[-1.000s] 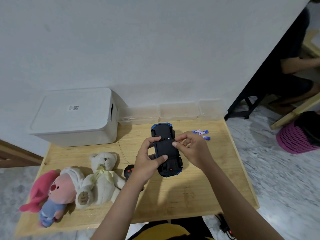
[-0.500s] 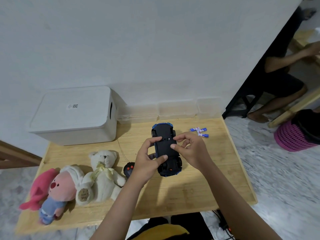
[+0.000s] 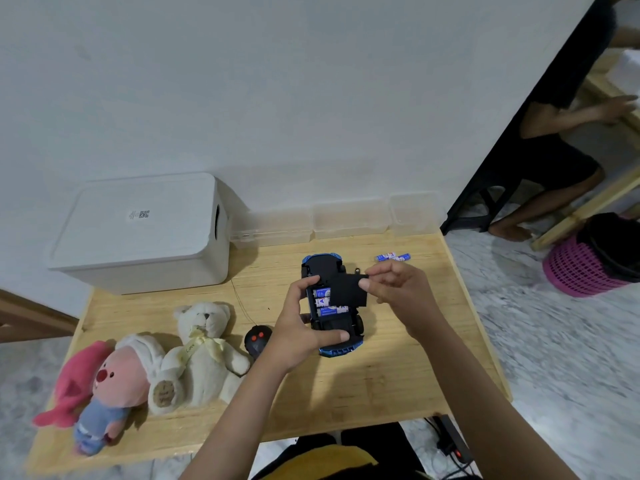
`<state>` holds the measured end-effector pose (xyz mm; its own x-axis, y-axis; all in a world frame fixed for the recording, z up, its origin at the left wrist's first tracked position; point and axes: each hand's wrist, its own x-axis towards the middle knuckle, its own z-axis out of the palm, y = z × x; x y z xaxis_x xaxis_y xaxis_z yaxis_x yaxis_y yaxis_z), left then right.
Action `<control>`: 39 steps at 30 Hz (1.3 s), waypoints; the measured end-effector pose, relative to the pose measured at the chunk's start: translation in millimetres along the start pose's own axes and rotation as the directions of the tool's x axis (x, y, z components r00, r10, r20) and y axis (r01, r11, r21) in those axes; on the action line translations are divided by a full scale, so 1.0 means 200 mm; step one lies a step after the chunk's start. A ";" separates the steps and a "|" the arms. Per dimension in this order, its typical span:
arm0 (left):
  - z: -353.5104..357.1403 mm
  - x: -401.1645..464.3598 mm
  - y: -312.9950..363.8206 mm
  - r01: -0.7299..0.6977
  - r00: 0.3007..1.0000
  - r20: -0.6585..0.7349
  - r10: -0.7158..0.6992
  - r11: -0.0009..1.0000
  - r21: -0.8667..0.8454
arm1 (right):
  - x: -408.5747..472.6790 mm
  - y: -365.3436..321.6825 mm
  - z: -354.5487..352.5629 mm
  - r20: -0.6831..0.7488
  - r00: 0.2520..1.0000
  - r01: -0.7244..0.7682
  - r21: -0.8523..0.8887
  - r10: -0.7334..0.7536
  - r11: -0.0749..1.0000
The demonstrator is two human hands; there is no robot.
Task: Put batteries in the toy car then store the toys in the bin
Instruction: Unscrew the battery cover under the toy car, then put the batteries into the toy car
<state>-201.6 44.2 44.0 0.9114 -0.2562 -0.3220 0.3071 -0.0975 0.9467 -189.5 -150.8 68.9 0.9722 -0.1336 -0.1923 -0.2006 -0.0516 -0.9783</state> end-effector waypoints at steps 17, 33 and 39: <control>-0.05 0.08 -0.08 -0.042 0.988 0.150 0.030 0.996 0.076 | -0.11 0.52 -0.42 -0.438 0.845 -0.431 -0.219 0.307 0.875; -0.04 0.04 -0.06 -0.081 0.995 0.066 0.079 0.996 0.031 | -0.11 0.60 -0.46 -0.474 0.837 -0.445 -0.296 0.275 0.845; -0.04 0.03 -0.05 -0.084 0.993 0.079 0.083 0.996 0.011 | -0.11 0.47 -0.38 -0.461 0.872 -0.355 -0.358 0.167 0.864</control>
<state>-196.2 51.2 32.3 0.9094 -0.3385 -0.2418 0.2261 -0.0857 0.9703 -238.5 -227.4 -12.8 0.7583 -0.5813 -0.2953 -0.5613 -0.3516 -0.7493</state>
